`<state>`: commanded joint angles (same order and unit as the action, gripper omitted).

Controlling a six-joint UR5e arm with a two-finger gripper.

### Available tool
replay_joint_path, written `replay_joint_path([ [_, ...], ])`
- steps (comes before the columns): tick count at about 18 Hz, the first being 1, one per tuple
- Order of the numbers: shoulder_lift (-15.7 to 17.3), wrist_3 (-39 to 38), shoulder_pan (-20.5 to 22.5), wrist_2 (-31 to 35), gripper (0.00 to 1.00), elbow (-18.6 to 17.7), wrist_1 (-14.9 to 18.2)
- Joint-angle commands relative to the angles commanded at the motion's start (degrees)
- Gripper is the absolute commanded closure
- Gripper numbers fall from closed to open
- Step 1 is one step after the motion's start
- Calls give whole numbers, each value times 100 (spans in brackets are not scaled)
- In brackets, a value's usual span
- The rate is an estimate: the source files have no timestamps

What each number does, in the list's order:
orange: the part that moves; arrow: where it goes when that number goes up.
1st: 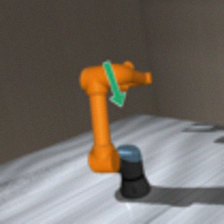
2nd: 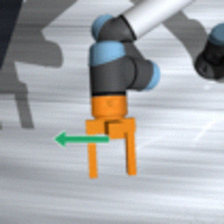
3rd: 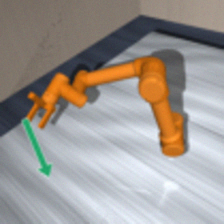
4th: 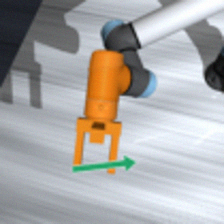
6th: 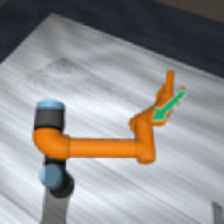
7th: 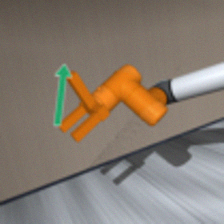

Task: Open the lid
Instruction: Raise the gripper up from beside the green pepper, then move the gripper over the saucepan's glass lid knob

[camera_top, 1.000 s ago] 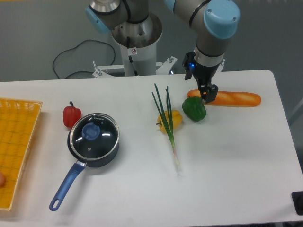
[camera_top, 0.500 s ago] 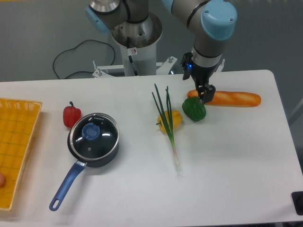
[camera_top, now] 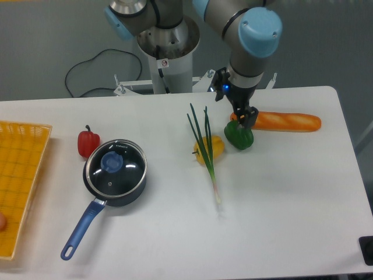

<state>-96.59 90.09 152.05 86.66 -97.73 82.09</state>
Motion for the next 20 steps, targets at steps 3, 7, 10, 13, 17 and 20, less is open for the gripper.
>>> replay_joint_path([
  [3, 9, 9, 0, -105, 0, -88, -9],
  [7, 18, -1085, -131, -141, 0, -71, -9],
  [10, 9, -1468, -448, -132, 0, -27, -9],
  [13, 9, -1888, -632, -141, 0, -27, -9],
  [17, -9, -2486, -913, -141, 0, -27, -18],
  [20, -105, -3205, -1159, -150, 0, -79, -306],
])
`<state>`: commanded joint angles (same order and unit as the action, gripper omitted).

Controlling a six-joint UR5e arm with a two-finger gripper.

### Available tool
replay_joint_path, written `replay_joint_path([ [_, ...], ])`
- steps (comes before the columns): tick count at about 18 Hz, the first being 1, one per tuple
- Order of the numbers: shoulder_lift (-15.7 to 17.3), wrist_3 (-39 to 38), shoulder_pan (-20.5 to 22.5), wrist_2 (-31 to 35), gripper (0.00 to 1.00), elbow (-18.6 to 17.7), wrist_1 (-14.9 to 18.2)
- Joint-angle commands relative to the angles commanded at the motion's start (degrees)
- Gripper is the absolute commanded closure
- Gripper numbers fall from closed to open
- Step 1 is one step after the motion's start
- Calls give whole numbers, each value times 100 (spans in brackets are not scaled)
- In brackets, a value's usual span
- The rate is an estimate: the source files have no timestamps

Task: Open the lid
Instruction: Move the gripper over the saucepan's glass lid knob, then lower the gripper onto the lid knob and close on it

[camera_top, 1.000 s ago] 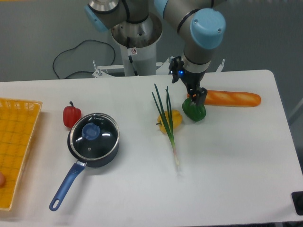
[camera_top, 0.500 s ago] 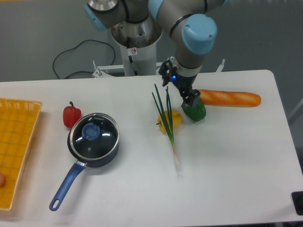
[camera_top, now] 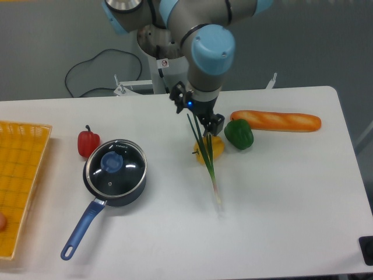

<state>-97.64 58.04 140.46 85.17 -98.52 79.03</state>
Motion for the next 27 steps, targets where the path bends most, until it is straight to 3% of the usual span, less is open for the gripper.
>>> replay_joint_path([
  [2, -123, -703, -228, 0, 0, 0, -360],
  [5, -255, -1241, -527, 9, 0, 0, -616],
  [15, -448, -2437, -1213, 0, 0, 0, -960],
  [23, -642, -2736, -1653, 96, 0, -9, -1293],
  [27, -756, -2807, -1908, 544, 0, -9, -1565],
])
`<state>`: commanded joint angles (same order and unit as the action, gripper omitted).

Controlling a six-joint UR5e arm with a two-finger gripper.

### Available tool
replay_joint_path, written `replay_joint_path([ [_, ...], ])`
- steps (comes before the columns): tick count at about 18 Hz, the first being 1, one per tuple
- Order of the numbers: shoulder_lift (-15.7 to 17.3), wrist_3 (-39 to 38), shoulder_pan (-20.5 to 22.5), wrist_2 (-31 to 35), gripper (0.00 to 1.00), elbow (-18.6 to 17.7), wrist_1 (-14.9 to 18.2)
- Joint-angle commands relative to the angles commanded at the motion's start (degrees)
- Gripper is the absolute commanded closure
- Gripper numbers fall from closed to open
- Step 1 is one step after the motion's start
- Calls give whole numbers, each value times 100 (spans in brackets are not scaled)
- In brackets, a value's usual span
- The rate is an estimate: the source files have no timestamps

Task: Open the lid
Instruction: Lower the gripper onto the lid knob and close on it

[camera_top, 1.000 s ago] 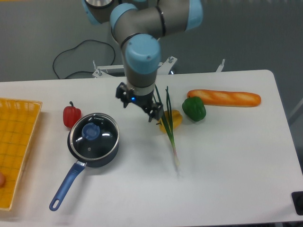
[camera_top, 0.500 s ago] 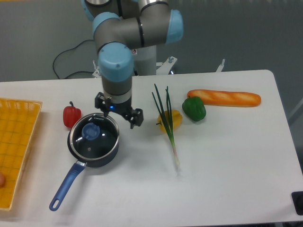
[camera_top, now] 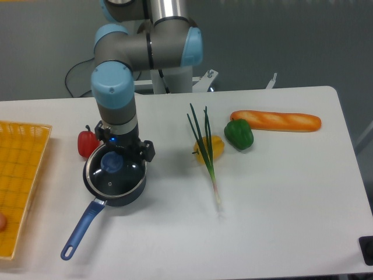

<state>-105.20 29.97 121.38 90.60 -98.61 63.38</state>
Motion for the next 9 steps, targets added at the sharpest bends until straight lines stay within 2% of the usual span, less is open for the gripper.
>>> replay_joint_path([
  [4, -149, -9, -88, 160, 0, 18, -89],
  [9, -158, 9, -97, 151, 0, 26, -80],
])
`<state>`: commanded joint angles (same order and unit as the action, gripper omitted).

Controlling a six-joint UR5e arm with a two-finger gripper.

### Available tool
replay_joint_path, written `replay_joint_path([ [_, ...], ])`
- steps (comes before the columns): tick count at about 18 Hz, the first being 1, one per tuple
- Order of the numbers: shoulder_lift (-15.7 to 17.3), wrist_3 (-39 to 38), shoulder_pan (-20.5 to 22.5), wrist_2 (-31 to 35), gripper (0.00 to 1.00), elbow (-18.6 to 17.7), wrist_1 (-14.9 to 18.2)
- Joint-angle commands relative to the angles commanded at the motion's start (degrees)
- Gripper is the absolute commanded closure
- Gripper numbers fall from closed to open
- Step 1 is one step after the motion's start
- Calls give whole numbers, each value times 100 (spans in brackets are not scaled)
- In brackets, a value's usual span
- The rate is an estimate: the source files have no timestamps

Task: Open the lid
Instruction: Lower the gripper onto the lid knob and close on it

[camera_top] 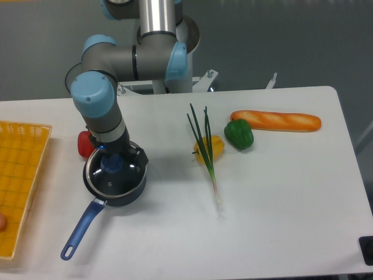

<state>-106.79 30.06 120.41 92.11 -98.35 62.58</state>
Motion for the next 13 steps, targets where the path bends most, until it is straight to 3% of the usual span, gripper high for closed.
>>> replay_joint_path([
  [13, 17, 9, -61, -35, 0, 26, 44],
])
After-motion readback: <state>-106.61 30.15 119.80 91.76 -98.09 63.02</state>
